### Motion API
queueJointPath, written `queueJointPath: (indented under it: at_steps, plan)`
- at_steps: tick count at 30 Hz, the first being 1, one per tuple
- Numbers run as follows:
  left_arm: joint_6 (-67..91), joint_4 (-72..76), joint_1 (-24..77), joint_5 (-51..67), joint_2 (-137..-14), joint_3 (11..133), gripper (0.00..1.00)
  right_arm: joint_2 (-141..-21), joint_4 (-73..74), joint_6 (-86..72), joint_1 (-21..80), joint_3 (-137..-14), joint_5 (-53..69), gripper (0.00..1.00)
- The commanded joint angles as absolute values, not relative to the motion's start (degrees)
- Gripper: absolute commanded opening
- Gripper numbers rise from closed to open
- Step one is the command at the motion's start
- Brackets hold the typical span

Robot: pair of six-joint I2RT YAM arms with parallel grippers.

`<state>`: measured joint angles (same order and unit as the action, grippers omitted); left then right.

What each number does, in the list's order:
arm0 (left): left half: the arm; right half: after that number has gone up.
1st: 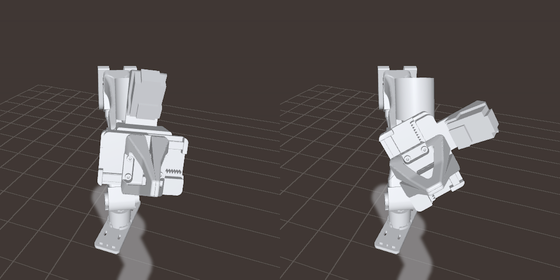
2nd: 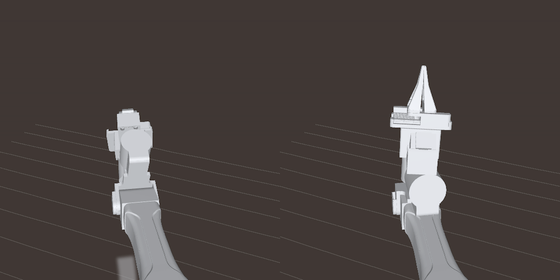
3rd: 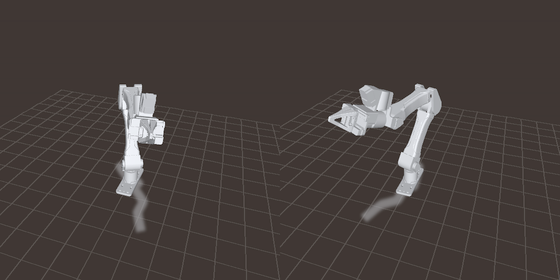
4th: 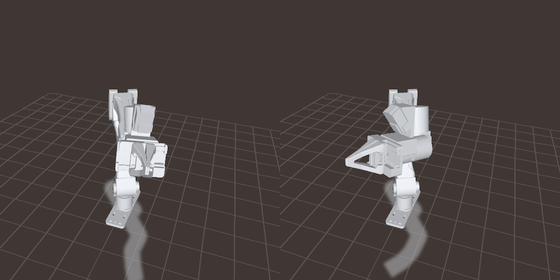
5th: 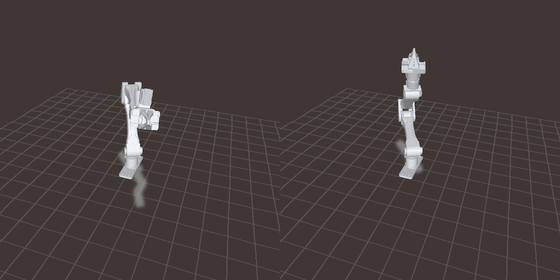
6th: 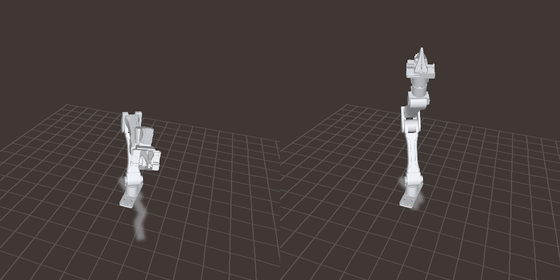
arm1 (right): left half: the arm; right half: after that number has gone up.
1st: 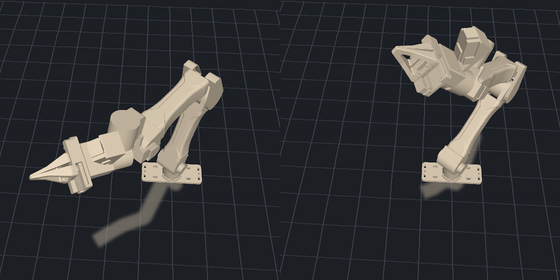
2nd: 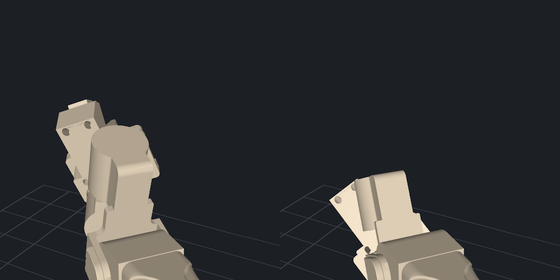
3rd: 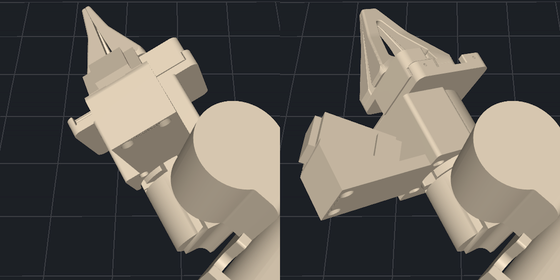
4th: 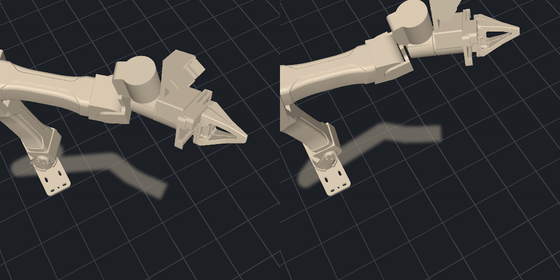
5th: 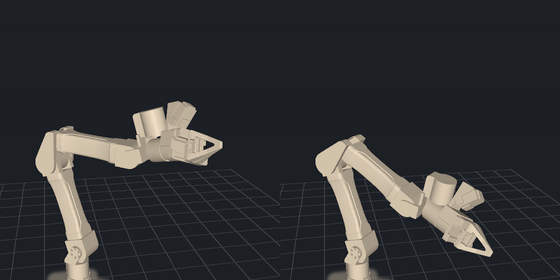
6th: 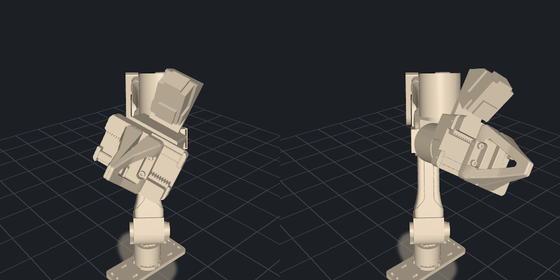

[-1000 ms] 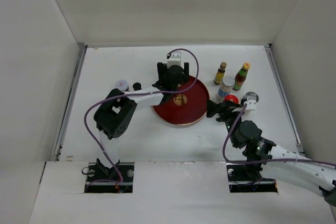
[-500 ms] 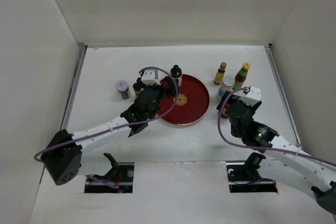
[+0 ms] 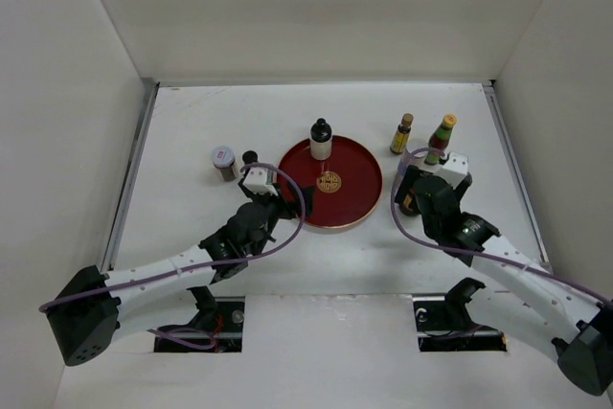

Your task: Organize the condiment bottles

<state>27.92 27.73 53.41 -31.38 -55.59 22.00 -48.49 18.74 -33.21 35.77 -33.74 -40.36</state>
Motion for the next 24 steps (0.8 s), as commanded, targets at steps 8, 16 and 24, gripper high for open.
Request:
queueJointPath:
  at_steps: [8,16,24]
  plan:
    - [28.9,34.7,53.8,-30.4,-54.8,19.6,0.98,-57.6,10.0,-31.5,30.6,-34.4,-36.6,0.95]
    - [28.7,35.7,53.2,-29.7,-54.1,19.0,0.98,-59.2,8.8,-29.6,28.7,-34.5,-34.7,0.67]
    - [28.7,35.7,51.3,-28.8,-53.7,19.0,0.98,-51.7,12.2,-28.6,31.0,-38.7,-35.4,0.5]
